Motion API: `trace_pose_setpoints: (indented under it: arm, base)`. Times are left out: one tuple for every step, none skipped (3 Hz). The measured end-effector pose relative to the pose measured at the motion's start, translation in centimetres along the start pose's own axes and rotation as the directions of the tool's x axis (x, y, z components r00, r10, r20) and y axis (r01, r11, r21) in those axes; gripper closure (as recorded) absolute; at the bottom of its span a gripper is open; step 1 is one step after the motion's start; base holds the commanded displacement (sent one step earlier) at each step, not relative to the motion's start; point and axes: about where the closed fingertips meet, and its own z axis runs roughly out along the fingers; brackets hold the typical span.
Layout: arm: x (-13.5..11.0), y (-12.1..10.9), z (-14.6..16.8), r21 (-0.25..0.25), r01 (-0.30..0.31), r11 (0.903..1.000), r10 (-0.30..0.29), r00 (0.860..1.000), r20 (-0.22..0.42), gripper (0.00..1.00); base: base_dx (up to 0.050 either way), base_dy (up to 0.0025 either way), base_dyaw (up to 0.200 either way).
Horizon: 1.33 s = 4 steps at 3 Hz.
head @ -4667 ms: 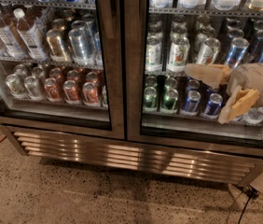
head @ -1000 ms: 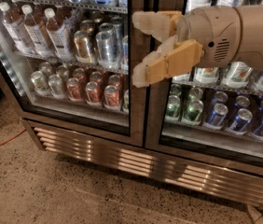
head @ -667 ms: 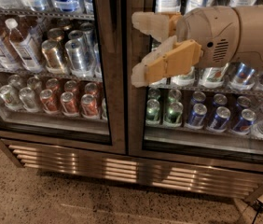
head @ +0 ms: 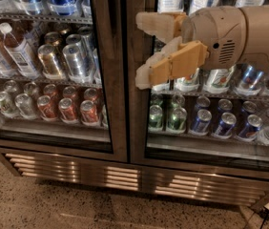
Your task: Open left fridge door
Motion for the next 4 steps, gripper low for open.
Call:
trace_pose_setpoints:
  arm:
    - [0.0, 0.0, 0.0, 0.0, 0.0, 1.0, 0.0, 1.0, 0.0, 0.0]
    - [0.2, -0.9, 0.2, 0.017, -0.017, 0.9997, 0.017, 1.0, 0.012, 0.0]
    - [0.4, -1.5, 0.3, 0.028, -0.029, 0.9992, 0.029, 0.999, 0.021, 0.0]
    - [0.4, -1.5, 0.3, 0.028, -0.029, 0.9992, 0.028, 0.999, 0.021, 0.0]
  base:
    - [0.0, 0.0, 0.0]
    - [0.0, 0.0, 0.0]
    - [0.0, 0.0, 0.0]
    - [0.0, 0.0, 0.0]
